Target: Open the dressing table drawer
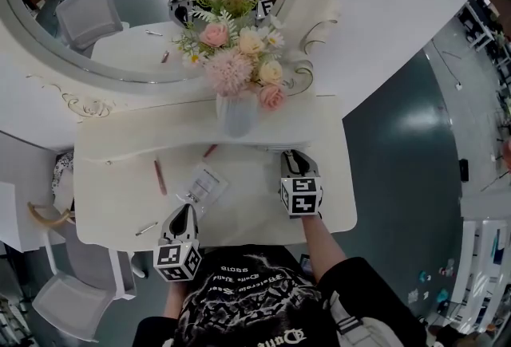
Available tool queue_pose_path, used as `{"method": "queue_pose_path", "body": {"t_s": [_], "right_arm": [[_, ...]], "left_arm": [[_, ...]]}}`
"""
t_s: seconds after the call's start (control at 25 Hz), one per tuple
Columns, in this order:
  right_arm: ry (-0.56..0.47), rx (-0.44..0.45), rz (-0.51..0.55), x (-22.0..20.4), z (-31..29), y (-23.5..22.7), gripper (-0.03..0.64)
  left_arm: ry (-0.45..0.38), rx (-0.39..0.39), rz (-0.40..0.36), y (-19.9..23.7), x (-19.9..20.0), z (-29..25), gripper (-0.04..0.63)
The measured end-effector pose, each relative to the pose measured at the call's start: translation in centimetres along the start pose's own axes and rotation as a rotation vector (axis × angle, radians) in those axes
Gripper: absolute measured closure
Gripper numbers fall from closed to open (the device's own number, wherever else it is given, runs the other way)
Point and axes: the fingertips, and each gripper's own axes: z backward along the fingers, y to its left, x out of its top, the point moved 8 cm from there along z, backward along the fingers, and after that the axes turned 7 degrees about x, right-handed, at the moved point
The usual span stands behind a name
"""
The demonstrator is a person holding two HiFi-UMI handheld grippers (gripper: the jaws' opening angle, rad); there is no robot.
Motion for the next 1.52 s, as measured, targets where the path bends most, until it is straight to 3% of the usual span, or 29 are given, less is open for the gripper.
{"method": "queue_pose_path", "body": {"t_s": [1.52], "right_arm": [[0.03, -0.009, 0.012, -1.2, 1.5, 0.9, 0.517]], "left_arm": [[-0.006, -0.003, 0.02, 0.5, -0.4, 0.2, 0.578]]}}
